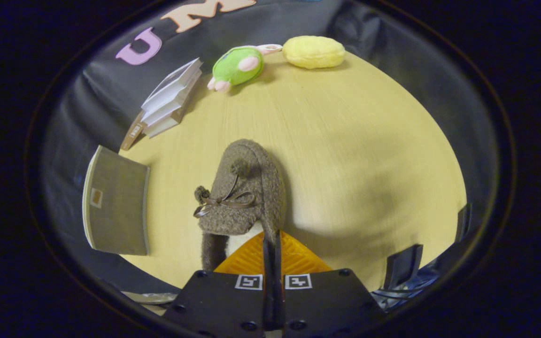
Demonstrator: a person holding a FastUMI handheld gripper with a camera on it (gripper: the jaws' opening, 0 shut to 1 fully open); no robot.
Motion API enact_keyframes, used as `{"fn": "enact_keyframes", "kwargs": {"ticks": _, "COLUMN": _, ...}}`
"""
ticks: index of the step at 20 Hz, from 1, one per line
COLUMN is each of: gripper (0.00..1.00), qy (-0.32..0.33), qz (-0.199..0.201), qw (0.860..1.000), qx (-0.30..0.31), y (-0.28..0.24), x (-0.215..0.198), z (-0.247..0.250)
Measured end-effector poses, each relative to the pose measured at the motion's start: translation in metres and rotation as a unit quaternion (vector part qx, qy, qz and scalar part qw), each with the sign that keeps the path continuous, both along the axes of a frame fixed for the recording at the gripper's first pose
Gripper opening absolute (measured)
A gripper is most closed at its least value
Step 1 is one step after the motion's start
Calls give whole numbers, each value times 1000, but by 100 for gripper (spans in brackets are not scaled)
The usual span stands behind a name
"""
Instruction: Open the storage box then place both shoes into the box .Put the left shoe in first, then the right shoe, with the right side of both shoes facing outward in a uniform manner.
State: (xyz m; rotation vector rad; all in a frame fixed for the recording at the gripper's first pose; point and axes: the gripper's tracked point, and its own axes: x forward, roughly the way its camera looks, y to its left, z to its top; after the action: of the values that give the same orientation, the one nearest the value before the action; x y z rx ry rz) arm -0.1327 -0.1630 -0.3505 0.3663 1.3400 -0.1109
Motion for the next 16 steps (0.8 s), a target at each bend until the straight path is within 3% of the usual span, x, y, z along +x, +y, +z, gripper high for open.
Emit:
{"fn": "enact_keyframes", "kwargs": {"ticks": 3, "gripper": 4, "qy": -11, "qz": -29, "qw": 999, "qx": 24, "y": 18, "x": 11, "z": 20}}
{"fn": "enact_keyframes", "kwargs": {"ticks": 8, "gripper": 4, "qy": -35, "qz": -39, "qw": 998, "qx": 40, "y": 56, "x": 28, "z": 54}}
{"fn": "enact_keyframes", "kwargs": {"ticks": 16, "gripper": 4, "qy": -74, "qz": 1, "qw": 995, "qx": 71, "y": 145, "x": 60, "z": 106}}
